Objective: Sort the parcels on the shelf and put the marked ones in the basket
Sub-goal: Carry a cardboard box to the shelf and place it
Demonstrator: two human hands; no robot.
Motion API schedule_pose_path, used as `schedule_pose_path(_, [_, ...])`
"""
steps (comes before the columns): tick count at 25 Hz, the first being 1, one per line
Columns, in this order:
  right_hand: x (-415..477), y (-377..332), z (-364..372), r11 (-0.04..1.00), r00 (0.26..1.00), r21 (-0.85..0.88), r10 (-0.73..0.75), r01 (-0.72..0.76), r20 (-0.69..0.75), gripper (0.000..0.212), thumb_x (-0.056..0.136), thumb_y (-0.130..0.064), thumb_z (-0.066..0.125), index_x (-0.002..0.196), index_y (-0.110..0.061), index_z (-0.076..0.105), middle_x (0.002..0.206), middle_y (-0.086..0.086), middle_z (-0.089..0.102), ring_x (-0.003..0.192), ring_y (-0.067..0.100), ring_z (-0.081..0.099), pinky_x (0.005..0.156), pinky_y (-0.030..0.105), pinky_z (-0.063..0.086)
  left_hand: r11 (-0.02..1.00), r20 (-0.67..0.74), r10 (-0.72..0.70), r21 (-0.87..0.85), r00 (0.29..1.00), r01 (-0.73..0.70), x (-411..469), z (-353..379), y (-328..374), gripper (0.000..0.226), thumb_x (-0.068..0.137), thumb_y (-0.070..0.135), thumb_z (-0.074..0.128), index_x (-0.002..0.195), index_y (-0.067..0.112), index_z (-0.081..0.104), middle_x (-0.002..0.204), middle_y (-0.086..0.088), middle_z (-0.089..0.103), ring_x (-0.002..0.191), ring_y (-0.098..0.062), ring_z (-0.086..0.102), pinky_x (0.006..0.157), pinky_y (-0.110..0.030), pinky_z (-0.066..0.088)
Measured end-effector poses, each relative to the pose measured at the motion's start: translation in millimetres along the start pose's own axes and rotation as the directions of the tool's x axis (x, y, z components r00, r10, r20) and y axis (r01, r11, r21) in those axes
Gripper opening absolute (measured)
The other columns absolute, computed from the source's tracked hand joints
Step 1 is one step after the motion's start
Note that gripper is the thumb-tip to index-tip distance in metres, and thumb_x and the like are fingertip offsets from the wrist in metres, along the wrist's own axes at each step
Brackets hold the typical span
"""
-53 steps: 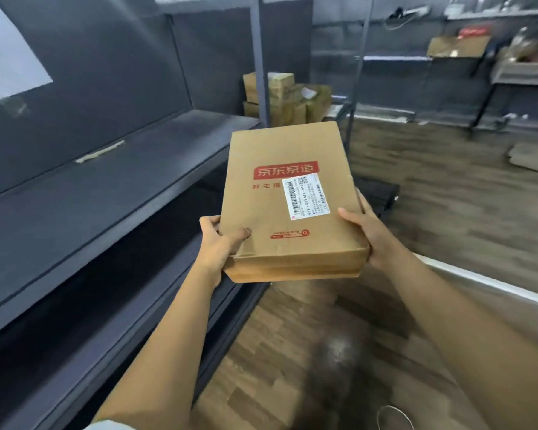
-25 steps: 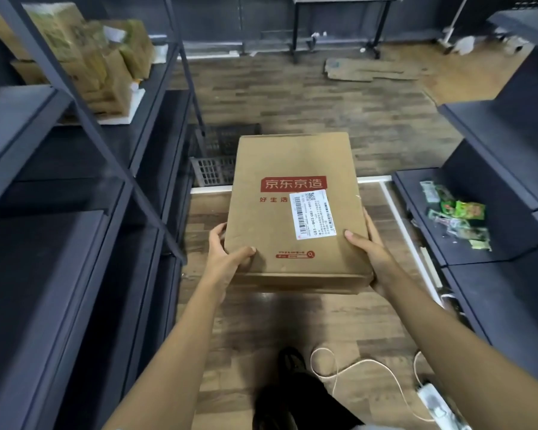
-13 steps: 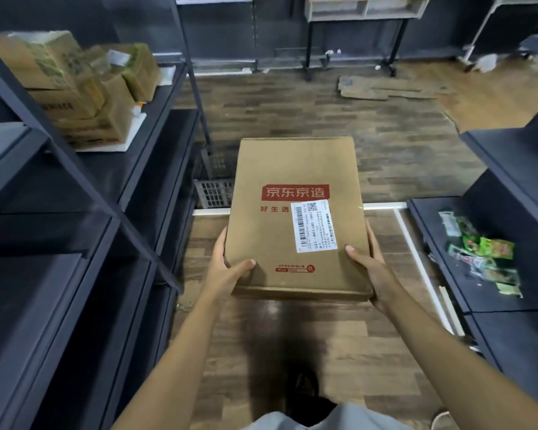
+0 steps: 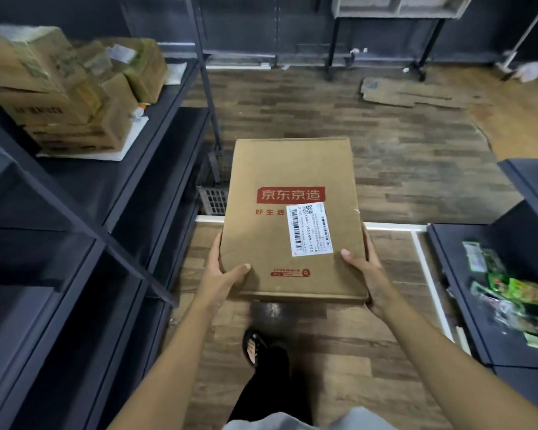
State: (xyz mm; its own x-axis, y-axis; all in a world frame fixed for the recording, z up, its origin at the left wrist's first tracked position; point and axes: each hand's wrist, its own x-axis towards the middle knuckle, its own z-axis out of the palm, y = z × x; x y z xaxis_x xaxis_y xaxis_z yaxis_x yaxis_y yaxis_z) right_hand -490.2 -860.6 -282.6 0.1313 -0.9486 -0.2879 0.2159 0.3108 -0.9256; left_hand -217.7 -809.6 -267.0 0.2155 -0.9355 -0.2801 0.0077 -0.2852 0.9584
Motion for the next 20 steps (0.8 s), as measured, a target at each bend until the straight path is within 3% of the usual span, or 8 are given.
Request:
schedule_pose_path(3, [50.4, -9.5, 14.1, 1.000, 1.000, 0.003, 0.007, -0.007, -0.013, 0.062, 0.086, -0.013, 0.063, 0.132, -0.047, 0.041, 0.119, -0.005, 0.067, 0.100, 0.016, 0.068, 0.070, 0.027, 0.057, 1.000, -0.021, -0.008, -0.008, 1.000, 0.008, 45.9, -4.5, 8.7, 0.080, 0.081, 0.007, 0.069, 0.141, 0.040, 0.027, 0.119, 0.016, 0.050, 0.111, -0.006, 0.049, 0.076, -0.020, 0.044])
schedule_pose_path(9, [155.3, -39.9, 54.5, 0.999, 0.999, -0.032, 0.009, -0.008, 0.032, 0.068, 0.087, -0.011, 0.060, 0.141, -0.042, 0.033, 0.123, -0.002, 0.066, 0.105, 0.018, 0.066, 0.072, 0.027, 0.057, 0.999, -0.047, 0.029, -0.034, 0.999, -0.030, 144.9, -29.5, 41.1, 0.073, 0.082, 0.003, 0.066, 0.128, 0.049, 0.034, 0.122, 0.015, 0.054, 0.115, -0.006, 0.051, 0.078, -0.018, 0.046])
schedule_pose_path(13, [217.6, -53.5, 83.8, 0.999, 0.994, -0.046, 0.011, -0.006, 0.104, 0.068, 0.086, -0.009, 0.061, 0.139, -0.045, 0.035, 0.123, -0.003, 0.066, 0.106, 0.019, 0.066, 0.074, 0.028, 0.057, 0.999, -0.112, -0.001, -0.039, 0.994, -0.003, 186.4, -51.2, 61.7, 0.081, 0.083, 0.006, 0.067, 0.144, 0.038, 0.026, 0.135, 0.003, 0.050, 0.124, -0.018, 0.048, 0.102, -0.043, 0.045])
schedule_pose_path(18, [288.5, -56.8, 116.5, 0.997, 0.976, -0.073, 0.045, -0.031, 0.211, 0.068, 0.083, -0.010, 0.063, 0.137, -0.045, 0.039, 0.125, -0.007, 0.064, 0.109, 0.016, 0.064, 0.078, 0.028, 0.057, 0.996, -0.230, -0.002, -0.085, 0.973, -0.018, 220.0, -68.4, 64.0, 0.077, 0.083, 0.005, 0.065, 0.142, 0.040, 0.029, 0.129, 0.009, 0.056, 0.116, -0.009, 0.055, 0.089, -0.026, 0.048])
schedule_pose_path(20, [320.4, -60.8, 132.3, 0.995, 0.960, -0.099, 0.057, -0.031, 0.276, 0.065, 0.085, -0.007, 0.061, 0.133, -0.047, 0.042, 0.121, -0.010, 0.066, 0.105, 0.011, 0.066, 0.072, 0.023, 0.056, 0.994, -0.300, -0.005, -0.107, 0.954, -0.028, 233.7, -72.6, 63.2, 0.076, 0.084, 0.004, 0.064, 0.142, 0.039, 0.031, 0.129, 0.009, 0.058, 0.116, -0.009, 0.056, 0.094, -0.030, 0.049])
